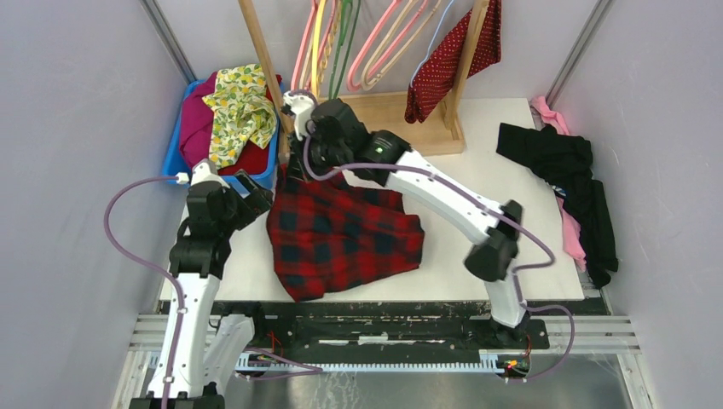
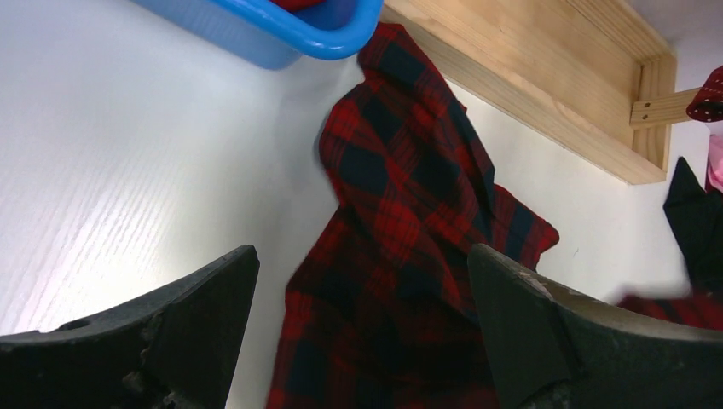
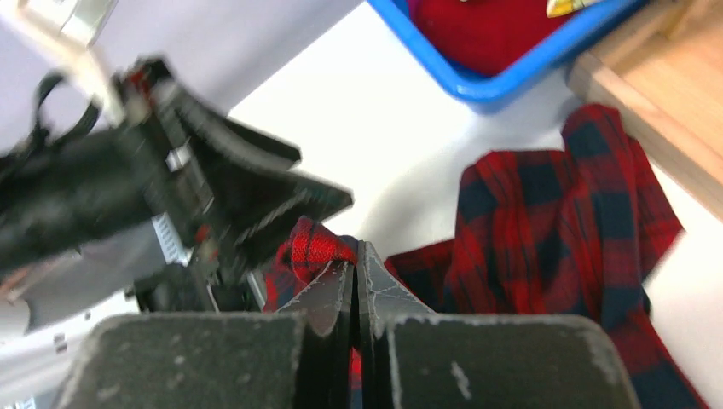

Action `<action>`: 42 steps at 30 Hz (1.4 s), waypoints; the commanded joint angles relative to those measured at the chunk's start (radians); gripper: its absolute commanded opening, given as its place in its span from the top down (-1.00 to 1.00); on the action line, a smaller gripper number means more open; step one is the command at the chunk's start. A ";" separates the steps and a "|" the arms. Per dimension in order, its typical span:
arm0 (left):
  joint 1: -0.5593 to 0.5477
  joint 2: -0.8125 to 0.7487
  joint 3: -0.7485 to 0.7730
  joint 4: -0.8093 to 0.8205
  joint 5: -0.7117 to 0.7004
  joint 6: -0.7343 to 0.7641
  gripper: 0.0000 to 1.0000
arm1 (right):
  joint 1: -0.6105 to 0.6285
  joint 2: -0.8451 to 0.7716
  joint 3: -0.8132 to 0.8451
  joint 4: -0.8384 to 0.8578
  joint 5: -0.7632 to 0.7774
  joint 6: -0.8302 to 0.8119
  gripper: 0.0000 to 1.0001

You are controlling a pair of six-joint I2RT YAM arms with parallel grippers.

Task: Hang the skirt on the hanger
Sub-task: Flatten out the skirt at the center of the board.

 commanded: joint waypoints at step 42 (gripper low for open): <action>-0.880 0.508 0.196 0.148 -0.141 -0.099 -0.98 | -0.568 -0.234 -0.950 0.408 -0.206 0.048 -0.31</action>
